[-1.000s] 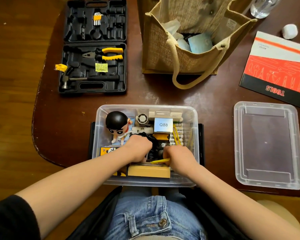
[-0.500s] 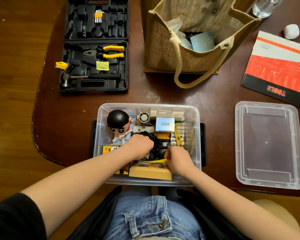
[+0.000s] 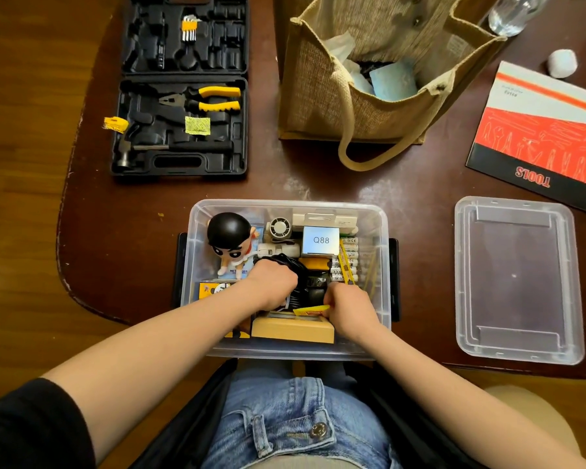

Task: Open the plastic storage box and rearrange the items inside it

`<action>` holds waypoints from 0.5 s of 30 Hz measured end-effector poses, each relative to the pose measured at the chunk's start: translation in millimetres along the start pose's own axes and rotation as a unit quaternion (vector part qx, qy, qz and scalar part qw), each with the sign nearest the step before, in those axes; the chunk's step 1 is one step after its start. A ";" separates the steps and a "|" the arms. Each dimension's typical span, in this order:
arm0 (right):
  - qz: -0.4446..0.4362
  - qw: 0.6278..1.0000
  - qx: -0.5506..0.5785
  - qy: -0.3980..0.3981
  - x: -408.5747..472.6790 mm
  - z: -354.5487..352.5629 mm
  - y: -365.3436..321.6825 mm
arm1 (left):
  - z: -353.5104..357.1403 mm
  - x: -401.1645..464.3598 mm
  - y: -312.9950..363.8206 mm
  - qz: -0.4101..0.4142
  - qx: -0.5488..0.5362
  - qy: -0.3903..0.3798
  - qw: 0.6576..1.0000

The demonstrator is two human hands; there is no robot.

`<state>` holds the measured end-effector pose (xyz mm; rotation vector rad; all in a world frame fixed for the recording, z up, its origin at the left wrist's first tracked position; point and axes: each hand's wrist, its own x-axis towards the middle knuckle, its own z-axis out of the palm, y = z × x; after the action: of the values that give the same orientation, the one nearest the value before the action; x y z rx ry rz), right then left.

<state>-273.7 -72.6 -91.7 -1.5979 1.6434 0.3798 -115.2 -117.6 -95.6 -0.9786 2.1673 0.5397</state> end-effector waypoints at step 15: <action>-0.035 0.998 0.041 -0.016 0.9 -3.1 0.9 | -1.7 -2.1 -0.2 -0.011 -0.026 -0.005 1.000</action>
<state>-275.5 -75.3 -90.6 -1.5761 1.5548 0.2955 -114.7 -117.7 -92.9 -1.0239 2.1401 0.5928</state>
